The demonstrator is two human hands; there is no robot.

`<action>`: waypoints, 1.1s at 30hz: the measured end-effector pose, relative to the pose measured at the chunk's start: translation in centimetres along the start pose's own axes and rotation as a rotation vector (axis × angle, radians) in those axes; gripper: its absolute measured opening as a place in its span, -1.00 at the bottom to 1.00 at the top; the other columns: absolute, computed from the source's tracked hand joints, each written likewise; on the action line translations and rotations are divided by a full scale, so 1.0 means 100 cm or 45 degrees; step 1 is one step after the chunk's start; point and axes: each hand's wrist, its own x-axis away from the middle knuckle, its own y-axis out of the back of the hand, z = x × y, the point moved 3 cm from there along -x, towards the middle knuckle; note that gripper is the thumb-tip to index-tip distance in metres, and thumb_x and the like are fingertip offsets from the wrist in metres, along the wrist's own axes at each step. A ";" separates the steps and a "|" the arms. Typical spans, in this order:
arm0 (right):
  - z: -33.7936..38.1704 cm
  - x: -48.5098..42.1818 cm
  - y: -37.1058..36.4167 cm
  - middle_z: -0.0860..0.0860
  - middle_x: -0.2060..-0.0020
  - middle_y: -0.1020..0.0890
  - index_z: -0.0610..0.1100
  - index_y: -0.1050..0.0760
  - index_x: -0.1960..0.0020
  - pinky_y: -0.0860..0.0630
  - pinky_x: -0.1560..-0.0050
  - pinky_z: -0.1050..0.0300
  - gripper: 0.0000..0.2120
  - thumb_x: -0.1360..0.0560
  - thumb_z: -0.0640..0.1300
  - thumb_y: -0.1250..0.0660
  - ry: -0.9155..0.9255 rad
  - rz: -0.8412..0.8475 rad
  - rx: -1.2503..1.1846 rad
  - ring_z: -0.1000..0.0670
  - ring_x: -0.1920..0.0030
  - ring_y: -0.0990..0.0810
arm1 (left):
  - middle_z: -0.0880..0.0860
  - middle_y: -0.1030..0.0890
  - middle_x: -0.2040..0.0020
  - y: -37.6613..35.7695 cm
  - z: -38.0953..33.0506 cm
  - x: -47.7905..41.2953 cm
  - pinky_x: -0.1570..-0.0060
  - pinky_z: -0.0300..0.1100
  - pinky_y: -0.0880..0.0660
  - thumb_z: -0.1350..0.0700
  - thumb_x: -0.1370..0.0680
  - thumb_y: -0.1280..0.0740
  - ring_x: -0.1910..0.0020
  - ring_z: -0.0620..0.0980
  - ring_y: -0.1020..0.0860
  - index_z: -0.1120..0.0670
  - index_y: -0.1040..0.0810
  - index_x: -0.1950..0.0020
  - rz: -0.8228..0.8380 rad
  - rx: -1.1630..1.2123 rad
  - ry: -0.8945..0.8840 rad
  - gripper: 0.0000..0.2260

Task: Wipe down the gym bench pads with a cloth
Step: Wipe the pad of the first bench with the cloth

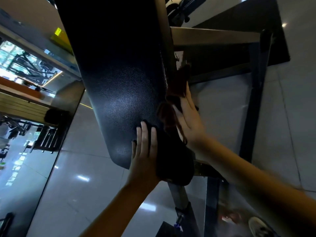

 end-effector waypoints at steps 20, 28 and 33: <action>0.003 0.036 -0.011 0.06 -0.55 0.14 -0.09 0.00 -0.57 0.00 -0.54 0.11 -0.46 -0.63 0.00 0.02 -0.129 -0.006 0.197 0.01 -0.56 0.17 | -0.03 0.47 -0.49 0.002 -0.003 0.002 -0.46 0.21 0.06 -0.27 -0.26 -0.38 -0.50 0.12 0.38 -0.07 0.53 -0.44 0.176 0.094 0.018 0.18; -0.001 0.000 -0.006 -0.03 -0.55 0.06 -0.23 -0.08 -0.56 -0.16 -0.48 -0.20 -0.45 -0.64 -0.03 -0.05 -0.079 -0.050 0.082 -0.10 -0.57 0.08 | 0.06 0.51 -0.46 0.006 -0.004 0.003 -0.45 0.22 0.08 -0.32 -0.20 -0.46 -0.43 0.05 0.50 -0.07 0.45 -0.46 0.214 0.110 0.027 0.24; -0.013 0.070 -0.013 0.31 -0.50 0.20 0.04 0.00 -0.56 -0.13 -0.52 -0.10 -0.50 -0.65 -0.06 -0.02 -0.101 -0.051 0.169 0.02 -0.57 0.09 | 0.03 0.60 -0.41 0.005 -0.004 0.003 -0.47 0.23 0.11 -0.37 -0.17 -0.45 -0.44 0.09 0.50 0.01 0.55 -0.42 0.252 0.077 0.027 0.33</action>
